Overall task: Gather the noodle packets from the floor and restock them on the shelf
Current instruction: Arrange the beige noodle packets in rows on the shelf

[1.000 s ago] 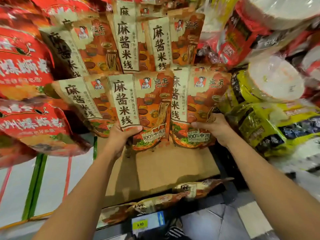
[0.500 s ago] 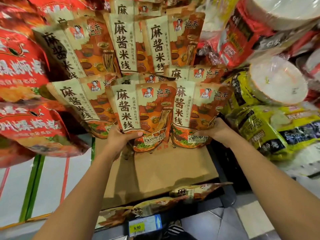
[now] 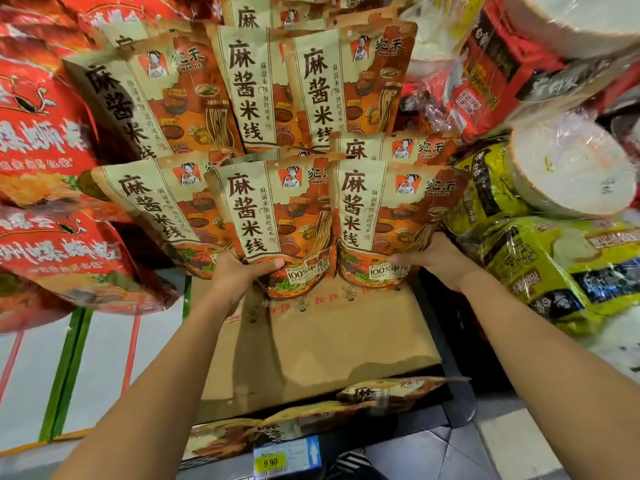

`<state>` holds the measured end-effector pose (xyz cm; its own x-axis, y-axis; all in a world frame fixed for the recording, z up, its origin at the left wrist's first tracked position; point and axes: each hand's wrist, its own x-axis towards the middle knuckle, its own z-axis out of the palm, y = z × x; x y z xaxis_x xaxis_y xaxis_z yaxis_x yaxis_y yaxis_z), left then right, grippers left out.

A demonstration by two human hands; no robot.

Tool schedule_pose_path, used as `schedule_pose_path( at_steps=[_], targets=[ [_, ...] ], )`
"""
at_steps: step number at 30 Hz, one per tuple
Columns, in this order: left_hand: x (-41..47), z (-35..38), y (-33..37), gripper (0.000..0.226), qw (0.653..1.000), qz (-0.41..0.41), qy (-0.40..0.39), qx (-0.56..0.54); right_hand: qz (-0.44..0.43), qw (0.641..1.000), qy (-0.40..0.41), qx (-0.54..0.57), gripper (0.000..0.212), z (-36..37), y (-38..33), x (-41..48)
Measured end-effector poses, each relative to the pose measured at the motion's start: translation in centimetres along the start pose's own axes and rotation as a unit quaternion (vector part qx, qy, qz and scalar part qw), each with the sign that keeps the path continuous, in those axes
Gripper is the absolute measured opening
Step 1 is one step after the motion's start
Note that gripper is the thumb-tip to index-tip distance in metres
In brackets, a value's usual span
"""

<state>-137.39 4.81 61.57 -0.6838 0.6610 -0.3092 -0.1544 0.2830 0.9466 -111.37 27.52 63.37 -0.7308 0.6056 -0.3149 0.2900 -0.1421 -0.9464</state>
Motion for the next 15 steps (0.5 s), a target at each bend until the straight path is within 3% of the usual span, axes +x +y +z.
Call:
schedule_pose_path(
  at_steps=[2,4,8,15],
  targets=[
    [0.1,0.0,0.0,0.038,1.000,0.000,-0.002,0.007,0.008,1.000,-0.010,0.006,0.089,0.1,0.1,0.1],
    [0.0,0.0,-0.1,0.039,1.000,0.000,0.002,0.011,0.012,1.000,-0.010,0.009,0.093,0.1,0.4,0.2],
    [0.0,0.1,-0.1,0.048,1.000,-0.010,0.009,0.010,0.012,1.000,-0.005,0.012,0.073,0.1,0.5,0.3],
    [-1.6,1.0,-0.5,0.048,0.998,0.005,0.067,0.011,-0.014,0.990,0.137,0.042,0.044,2.0,2.4,-1.4]
  ],
)
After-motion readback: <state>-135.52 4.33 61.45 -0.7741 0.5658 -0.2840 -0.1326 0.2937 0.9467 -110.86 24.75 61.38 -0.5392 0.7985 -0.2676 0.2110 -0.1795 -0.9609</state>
